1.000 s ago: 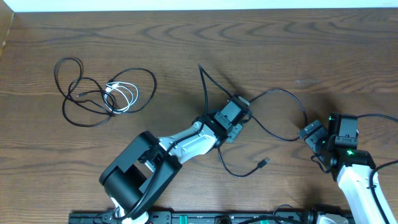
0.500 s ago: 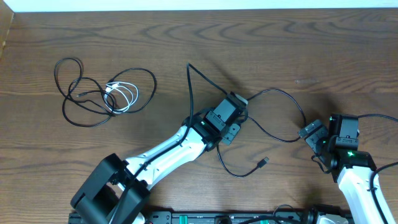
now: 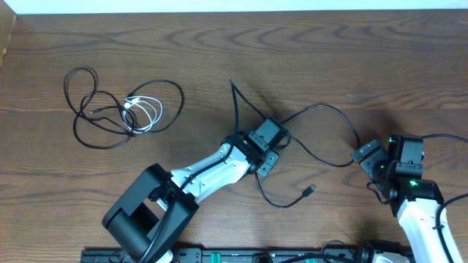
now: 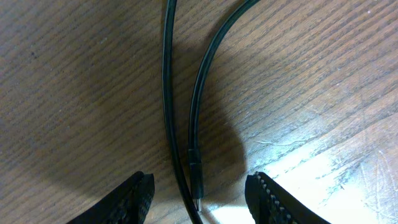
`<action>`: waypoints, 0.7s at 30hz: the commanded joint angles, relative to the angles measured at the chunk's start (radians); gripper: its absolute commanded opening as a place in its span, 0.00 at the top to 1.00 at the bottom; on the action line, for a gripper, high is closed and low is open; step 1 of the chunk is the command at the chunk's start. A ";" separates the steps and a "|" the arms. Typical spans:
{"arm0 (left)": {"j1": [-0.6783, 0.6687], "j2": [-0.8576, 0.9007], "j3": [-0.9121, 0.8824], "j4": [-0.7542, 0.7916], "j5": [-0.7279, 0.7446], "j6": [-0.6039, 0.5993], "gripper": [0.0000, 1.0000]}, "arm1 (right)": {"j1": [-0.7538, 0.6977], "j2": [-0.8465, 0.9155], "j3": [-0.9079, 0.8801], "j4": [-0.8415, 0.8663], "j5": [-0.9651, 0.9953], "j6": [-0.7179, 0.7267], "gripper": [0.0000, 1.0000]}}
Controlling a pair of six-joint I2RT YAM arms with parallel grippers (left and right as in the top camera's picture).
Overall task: Untangle cables
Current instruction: 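Carry the black cable up-left with the left gripper to the white coil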
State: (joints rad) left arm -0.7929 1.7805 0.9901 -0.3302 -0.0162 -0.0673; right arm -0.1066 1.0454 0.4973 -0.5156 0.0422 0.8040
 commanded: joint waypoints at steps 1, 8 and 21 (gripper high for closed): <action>0.005 0.027 0.014 0.003 0.008 0.010 0.47 | -0.006 -0.011 -0.002 -0.002 0.019 0.010 0.01; 0.005 0.105 0.014 0.003 0.007 0.010 0.47 | -0.006 -0.011 -0.002 -0.002 0.019 0.010 0.01; 0.005 0.115 0.017 0.021 -0.064 0.010 0.93 | -0.006 -0.011 -0.002 -0.002 0.019 0.010 0.01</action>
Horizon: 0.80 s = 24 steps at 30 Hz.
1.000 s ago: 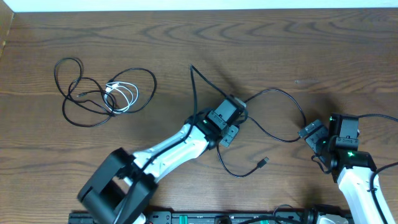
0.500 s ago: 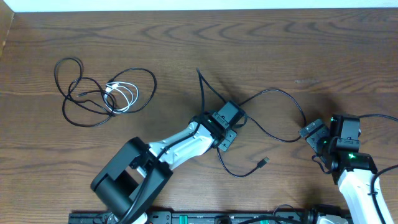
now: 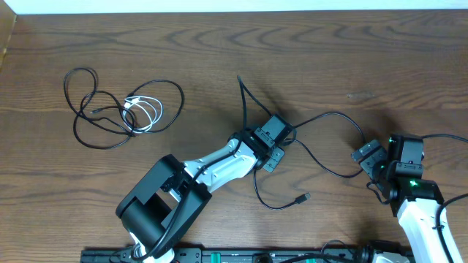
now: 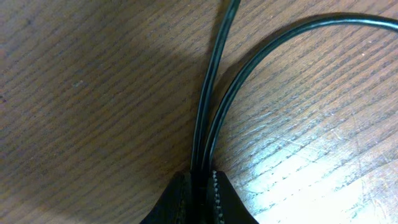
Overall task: Untangle cables
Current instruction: 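Carry the black cable up-left with the left gripper to the white coil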
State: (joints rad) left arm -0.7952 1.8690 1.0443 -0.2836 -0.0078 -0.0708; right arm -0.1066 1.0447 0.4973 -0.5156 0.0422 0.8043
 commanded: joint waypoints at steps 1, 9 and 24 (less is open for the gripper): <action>0.007 0.010 -0.037 -0.024 -0.110 0.013 0.92 | -0.006 -0.011 -0.002 -0.002 0.019 0.010 0.01; 0.007 -0.169 -0.037 0.070 -0.597 0.000 0.92 | -0.006 -0.011 -0.002 -0.002 0.019 0.010 0.01; 0.230 -0.322 -0.038 0.355 -0.770 0.294 0.93 | -0.006 -0.011 -0.002 -0.002 0.019 0.010 0.01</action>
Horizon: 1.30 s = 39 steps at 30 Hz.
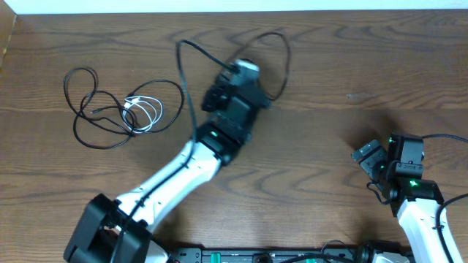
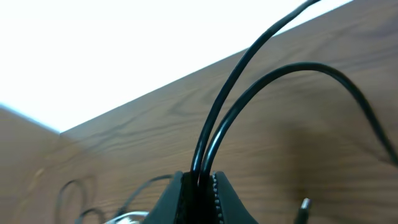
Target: Untangle cables
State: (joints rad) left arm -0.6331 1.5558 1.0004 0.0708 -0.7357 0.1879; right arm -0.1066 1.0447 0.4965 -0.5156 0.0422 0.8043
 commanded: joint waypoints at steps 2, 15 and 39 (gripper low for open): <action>0.127 -0.009 0.006 -0.007 -0.039 0.020 0.93 | -0.006 -0.011 -0.001 -0.002 0.019 0.010 0.01; 0.453 -0.008 0.004 -0.232 0.109 -0.380 0.93 | -0.006 -0.011 -0.001 -0.002 0.019 0.010 0.01; 0.623 -0.007 -0.017 -0.272 0.348 -0.500 0.07 | -0.006 -0.013 -0.001 -0.002 0.019 0.010 0.01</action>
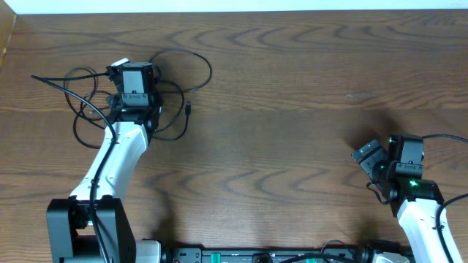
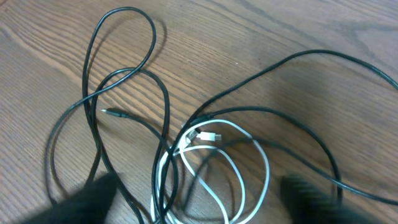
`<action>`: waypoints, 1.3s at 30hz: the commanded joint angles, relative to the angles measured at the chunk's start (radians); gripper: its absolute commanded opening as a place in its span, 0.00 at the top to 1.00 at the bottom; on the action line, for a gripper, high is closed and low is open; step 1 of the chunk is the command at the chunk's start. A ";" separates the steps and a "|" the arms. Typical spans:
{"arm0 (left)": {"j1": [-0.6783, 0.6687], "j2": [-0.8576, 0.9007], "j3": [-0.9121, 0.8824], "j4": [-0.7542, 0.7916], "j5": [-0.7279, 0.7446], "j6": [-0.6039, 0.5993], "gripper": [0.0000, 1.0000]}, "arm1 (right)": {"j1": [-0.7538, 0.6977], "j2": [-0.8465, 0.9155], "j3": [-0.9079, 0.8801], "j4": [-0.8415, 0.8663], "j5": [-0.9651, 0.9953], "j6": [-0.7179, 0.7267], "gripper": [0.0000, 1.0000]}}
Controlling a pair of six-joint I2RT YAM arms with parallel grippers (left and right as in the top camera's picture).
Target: Untangle cables
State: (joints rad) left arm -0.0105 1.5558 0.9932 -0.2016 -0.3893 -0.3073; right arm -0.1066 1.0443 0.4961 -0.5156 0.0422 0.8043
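Note:
A tangle of black cables [image 2: 163,106] and a coiled white cable [image 2: 261,163] lies at the table's far left. My left gripper [image 1: 134,89] hangs over this pile; in the left wrist view the left gripper [image 2: 199,200] is open, its blurred fingertips [image 2: 87,198] wide apart with cable strands on the table below them. One black cable [image 1: 199,67] loops out to the right of the pile, its plug [image 1: 189,108] on the wood, and another strand reaches left. My right gripper [image 1: 371,158] sits at the right, open, holding nothing.
The brown wooden table [image 1: 292,88] reaches a white edge at the far side. My right arm's own lead [image 1: 446,137] runs off the right edge. A black rail [image 1: 256,256] with the arm bases lines the near edge.
My left gripper was shut on a doubled black cable, held up over the table's far middle. It is now open over the pile at the left, and that cable lies across the pile.
My left gripper stood open around two black strands at the table's middle. It then shut on them. After that it held them raised farther back. Now it is open and the cable lies on the left-hand pile. The right arm stayed still throughout.

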 commanded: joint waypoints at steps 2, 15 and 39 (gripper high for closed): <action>0.001 -0.007 -0.010 0.000 0.001 -0.005 0.07 | -0.006 -0.013 0.000 -0.002 0.019 0.010 0.01; 0.001 -0.007 -0.010 0.000 0.001 -0.005 0.06 | -0.006 -0.024 0.000 -0.002 0.019 0.010 0.01; 0.001 -0.007 -0.010 0.000 0.001 -0.005 0.05 | -0.003 -0.201 -0.001 -0.002 0.019 0.010 0.01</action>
State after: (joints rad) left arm -0.0105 1.5558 0.9932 -0.2020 -0.3897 -0.3107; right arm -0.1066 0.8558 0.4961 -0.5156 0.0425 0.8043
